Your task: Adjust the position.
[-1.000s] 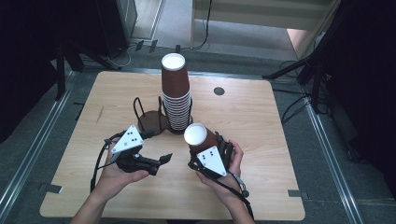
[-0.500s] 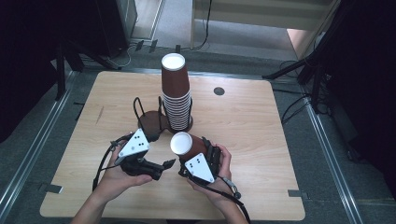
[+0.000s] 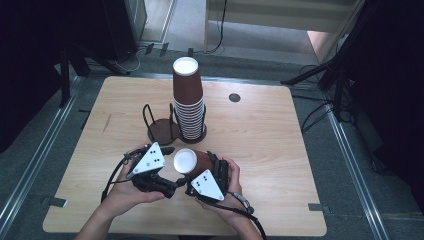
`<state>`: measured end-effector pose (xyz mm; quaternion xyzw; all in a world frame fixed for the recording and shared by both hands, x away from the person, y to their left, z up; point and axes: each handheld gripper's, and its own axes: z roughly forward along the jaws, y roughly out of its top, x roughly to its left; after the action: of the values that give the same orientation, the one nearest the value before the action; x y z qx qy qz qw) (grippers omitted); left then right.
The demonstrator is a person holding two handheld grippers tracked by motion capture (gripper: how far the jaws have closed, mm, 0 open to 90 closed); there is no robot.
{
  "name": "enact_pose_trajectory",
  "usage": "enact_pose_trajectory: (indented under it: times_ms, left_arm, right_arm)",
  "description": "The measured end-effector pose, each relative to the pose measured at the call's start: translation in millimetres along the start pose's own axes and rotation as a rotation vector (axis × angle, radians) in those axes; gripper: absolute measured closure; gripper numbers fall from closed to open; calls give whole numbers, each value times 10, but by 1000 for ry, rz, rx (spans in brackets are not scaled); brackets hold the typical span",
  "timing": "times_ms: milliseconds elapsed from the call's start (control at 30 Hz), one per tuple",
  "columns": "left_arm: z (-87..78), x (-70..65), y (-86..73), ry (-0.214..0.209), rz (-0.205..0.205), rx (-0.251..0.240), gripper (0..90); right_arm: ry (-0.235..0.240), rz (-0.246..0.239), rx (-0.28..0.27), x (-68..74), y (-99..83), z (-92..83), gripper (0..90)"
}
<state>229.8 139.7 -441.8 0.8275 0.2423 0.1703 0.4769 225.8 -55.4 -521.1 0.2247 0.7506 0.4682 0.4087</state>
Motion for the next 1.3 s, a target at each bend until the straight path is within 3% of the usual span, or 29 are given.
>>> enact_pose_trajectory:
  times_ms: [333,600,933,1200,1300]
  left_arm:
    - [22,-65,-2,-37,62,28,113]
    - [42,-93,-7,-58,78,57,138]
    - [57,-92,-21,-64,90,74,189]
    - [45,-39,-25,-98,50,57,218]
    - [37,-39,-24,-102,56,53,227]
  right_arm:
    - [55,-22,-22,54,-4,-12,108]
    - [90,-55,-25,110,-13,-15,108]
    - [133,-95,-5,158,-47,-5,102]
    - [156,-73,1,125,-57,-9,85]
    - [156,-69,1,126,-49,-17,74]
